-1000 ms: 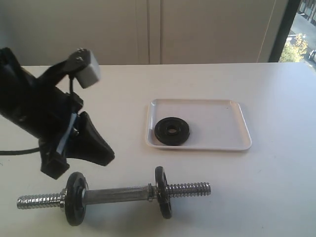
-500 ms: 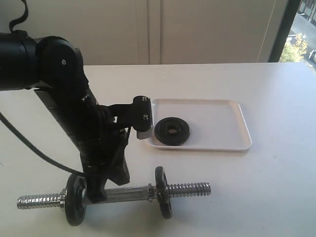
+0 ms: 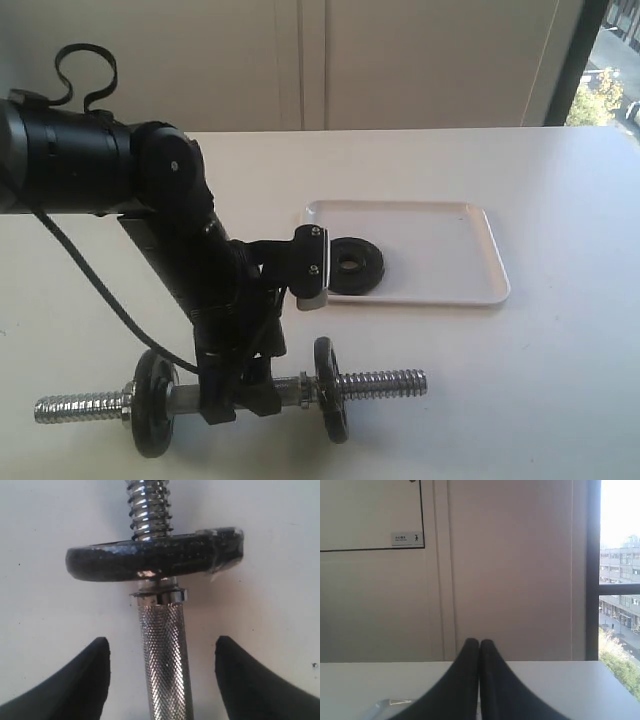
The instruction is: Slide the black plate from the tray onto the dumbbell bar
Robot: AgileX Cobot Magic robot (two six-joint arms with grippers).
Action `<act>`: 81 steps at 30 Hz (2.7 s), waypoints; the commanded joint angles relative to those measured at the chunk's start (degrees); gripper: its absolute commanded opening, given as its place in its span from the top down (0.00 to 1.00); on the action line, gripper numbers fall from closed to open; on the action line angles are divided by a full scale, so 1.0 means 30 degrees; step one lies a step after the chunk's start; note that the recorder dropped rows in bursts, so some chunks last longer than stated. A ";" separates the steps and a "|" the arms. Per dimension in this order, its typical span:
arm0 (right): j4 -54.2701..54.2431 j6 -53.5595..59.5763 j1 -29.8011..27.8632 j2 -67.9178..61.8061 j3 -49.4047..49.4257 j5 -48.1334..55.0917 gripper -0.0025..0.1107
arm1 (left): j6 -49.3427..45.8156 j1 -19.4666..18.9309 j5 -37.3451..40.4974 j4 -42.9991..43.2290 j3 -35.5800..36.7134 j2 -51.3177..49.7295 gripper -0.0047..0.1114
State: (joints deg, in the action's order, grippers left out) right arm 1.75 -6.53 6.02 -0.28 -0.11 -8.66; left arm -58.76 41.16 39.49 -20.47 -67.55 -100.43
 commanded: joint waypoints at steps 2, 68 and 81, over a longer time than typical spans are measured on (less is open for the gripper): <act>0.0081 -0.1028 0.0088 0.0093 0.0037 -0.0174 0.98 | -0.0082 0.0087 -0.0250 -0.0570 0.0069 -0.0999 0.40; 0.0045 -0.7857 0.0088 -0.5391 -0.1819 0.1681 0.98 | 0.1819 0.0050 -0.3349 -0.1177 0.0031 -0.0684 0.96; 0.0138 -0.1541 0.2184 -1.9223 -1.2240 0.6348 0.98 | 0.1819 0.0050 -0.3595 -0.1634 0.0031 -0.0399 0.96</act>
State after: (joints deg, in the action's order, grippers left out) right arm 1.65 -17.56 10.49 -51.20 -31.15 6.36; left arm -53.61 41.32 29.70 -20.77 -66.52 -104.88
